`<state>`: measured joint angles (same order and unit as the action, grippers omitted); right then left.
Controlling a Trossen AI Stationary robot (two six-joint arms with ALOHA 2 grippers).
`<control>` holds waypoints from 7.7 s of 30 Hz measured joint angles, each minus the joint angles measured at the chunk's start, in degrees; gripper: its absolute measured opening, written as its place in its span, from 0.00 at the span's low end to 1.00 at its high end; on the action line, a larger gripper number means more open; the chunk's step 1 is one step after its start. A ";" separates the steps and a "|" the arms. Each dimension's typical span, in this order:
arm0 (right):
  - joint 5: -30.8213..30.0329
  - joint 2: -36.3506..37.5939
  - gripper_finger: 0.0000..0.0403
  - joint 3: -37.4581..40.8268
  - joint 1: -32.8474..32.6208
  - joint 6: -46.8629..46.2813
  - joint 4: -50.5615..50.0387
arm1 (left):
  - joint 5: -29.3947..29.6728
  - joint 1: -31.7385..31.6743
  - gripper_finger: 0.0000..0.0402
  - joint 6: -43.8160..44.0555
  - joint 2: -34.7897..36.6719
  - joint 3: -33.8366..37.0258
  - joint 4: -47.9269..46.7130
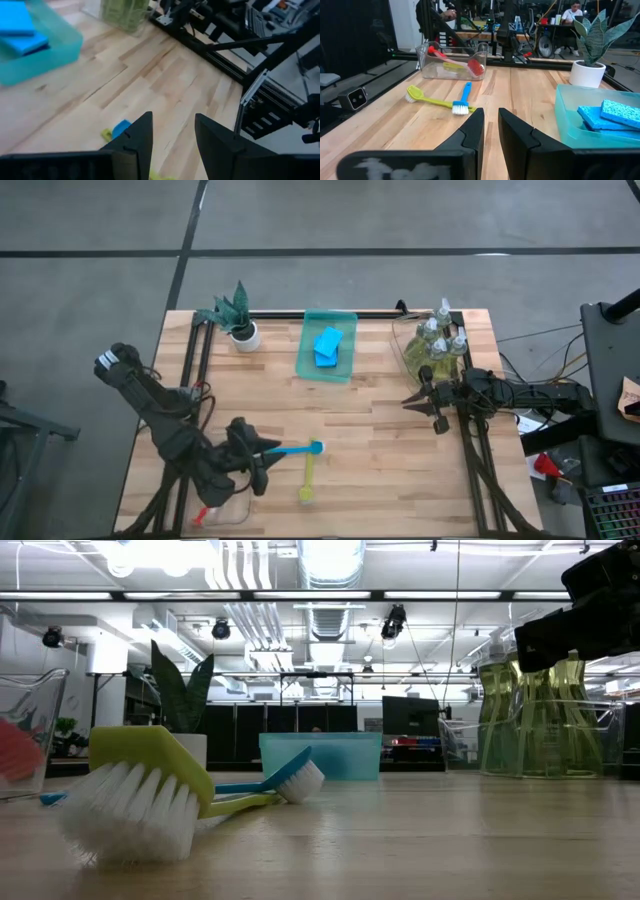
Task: Pick & Place Kitchen Sink Supplies
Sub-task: Put the blue dish brush into the bottom transparent bin
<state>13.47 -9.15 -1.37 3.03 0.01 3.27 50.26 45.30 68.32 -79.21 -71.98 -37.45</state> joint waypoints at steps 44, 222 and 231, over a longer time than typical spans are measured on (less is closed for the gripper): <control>-0.02 0.00 0.13 0.00 0.00 0.00 0.01 | -33.66 -22.62 0.34 -34.25 -19.31 0.13 -2.94; 0.00 0.00 0.13 0.00 0.00 0.00 0.00 | -43.45 -25.05 0.09 -45.49 -27.15 -14.03 -20.05; -0.02 0.00 0.13 0.00 0.00 0.00 0.02 | -43.66 -23.21 0.10 -32.58 -23.00 -20.10 -34.22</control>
<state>13.46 -9.15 -1.36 3.03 0.01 3.29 6.60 22.08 35.74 -102.22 -92.08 -71.67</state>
